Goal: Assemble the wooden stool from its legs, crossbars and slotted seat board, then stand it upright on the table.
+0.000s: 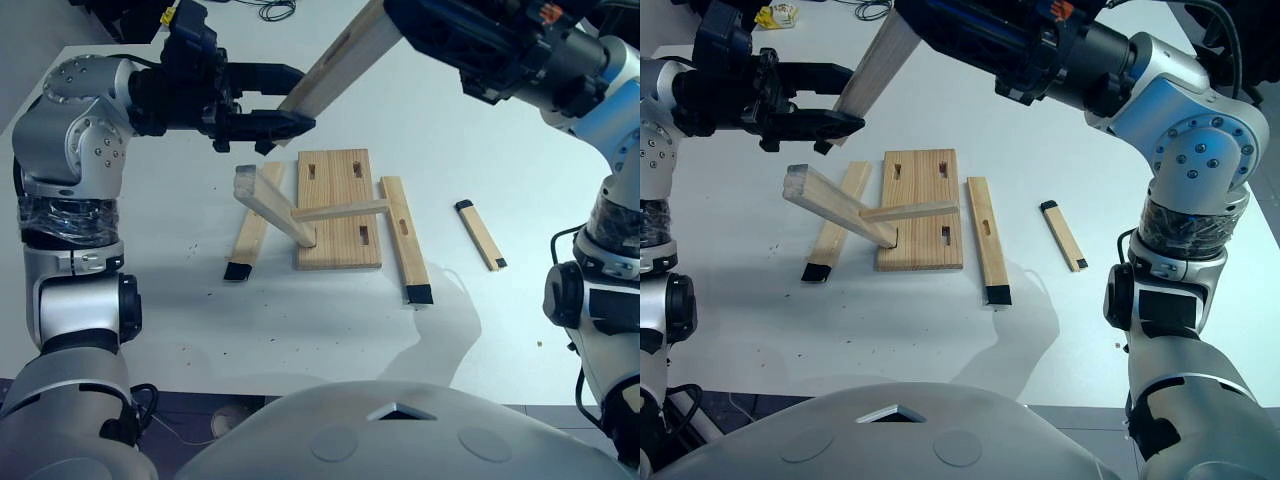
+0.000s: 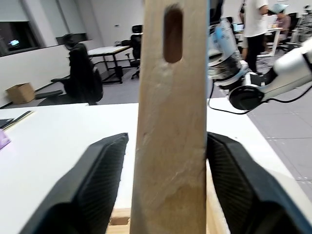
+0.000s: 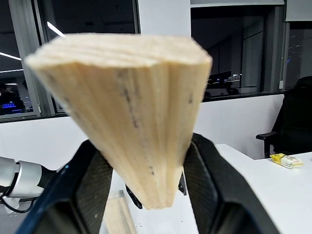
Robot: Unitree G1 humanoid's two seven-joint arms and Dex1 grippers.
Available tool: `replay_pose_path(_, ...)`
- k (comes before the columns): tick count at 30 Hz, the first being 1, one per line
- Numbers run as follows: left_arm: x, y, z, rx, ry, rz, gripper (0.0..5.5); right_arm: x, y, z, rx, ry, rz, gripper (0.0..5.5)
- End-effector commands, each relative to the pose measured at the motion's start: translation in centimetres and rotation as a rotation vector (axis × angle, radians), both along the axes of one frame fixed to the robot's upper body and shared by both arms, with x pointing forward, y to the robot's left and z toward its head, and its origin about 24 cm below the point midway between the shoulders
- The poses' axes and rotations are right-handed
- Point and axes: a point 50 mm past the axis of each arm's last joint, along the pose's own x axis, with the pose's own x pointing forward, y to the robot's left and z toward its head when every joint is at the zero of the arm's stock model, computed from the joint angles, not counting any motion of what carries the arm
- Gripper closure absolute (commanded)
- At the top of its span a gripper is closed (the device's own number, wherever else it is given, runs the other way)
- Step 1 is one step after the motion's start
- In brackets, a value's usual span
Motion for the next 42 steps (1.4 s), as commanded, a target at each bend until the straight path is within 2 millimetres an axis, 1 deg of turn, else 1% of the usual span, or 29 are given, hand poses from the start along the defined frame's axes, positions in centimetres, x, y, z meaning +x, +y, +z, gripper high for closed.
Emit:
replay_pose_path(1,0.7,0.3,0.5,0.035,-0.052,0.108,1.86,0.1,0.0,0.2,0.017,-0.017,-0.008,3.42)
replay_pose_path(4,0.4,0.8,0.9,0.041,-0.084,0.115,1.83,0.4,-0.1,-0.2,0.01,-0.015,-0.034,3.42)
replay_pose_path(6,0.5,1.9,1.1,0.039,-0.101,0.167,1.83,0.7,-0.3,-0.9,-0.021,-0.02,-0.062,3.43)
replay_pose_path(8,0.3,3.2,1.1,0.034,-0.112,0.225,1.83,1.4,-0.7,-2.1,-0.085,-0.034,-0.108,3.46)
replay_pose_path(10,-0.1,3.9,1.0,0.032,-0.124,0.257,1.83,2.1,-1.4,-3.4,-0.15,-0.046,-0.148,3.48)
replay_pose_path(13,-1.1,4.2,0.7,0.007,-0.127,0.281,1.83,3.0,-2.8,-4.6,-0.207,-0.042,-0.192,3.48)
replay_pose_path(16,-1.6,4.3,-0.2,0.019,-0.132,0.3,1.83,3.4,-3.4,-4.5,-0.223,-0.052,-0.202,3.48)
replay_pose_path(18,-1.6,4.6,-0.2,-0.001,-0.143,0.353,1.83,3.4,-4.1,-4.4,-0.256,-0.064,-0.204,3.48)
replay_pose_path(20,-1.6,5.9,0.3,-0.066,-0.157,0.468,1.83,2.9,-5.1,-4.6,-0.314,-0.062,-0.179,3.48)
replay_pose_path(22,-1.8,7.2,0.2,-0.124,-0.162,0.591,1.83,2.2,-6.1,-5.2,-0.406,-0.07,-0.141,3.48)
replay_pose_path(24,-2.6,8.1,-0.6,-0.159,-0.15,0.684,1.83,1.9,-7.2,-5.5,-0.497,-0.081,-0.112,3.48)
replay_pose_path(27,-3.7,8.6,-2.1,-0.205,-0.117,0.774,1.83,1.9,-8.3,-5.4,-0.579,-0.093,-0.082,3.48)
replay_pose_path(31,-4.6,8.9,-3.4,-0.26,-0.079,0.863,1.83,1.1,-8.4,-5.3,-0.608,-0.084,0.027,3.48)
replay_pose_path(34,-4.9,9.0,-4.3,-0.289,-0.054,0.921,1.83,0.9,-8.0,-5.7,-0.6,-0.078,0.059,3.48)
replay_pose_path(42,-5.1,8.7,-5.0,-0.317,-0.028,0.952,1.83,0.0,-7.2,-7.0,-0.59,-0.065,0.104,3.48)
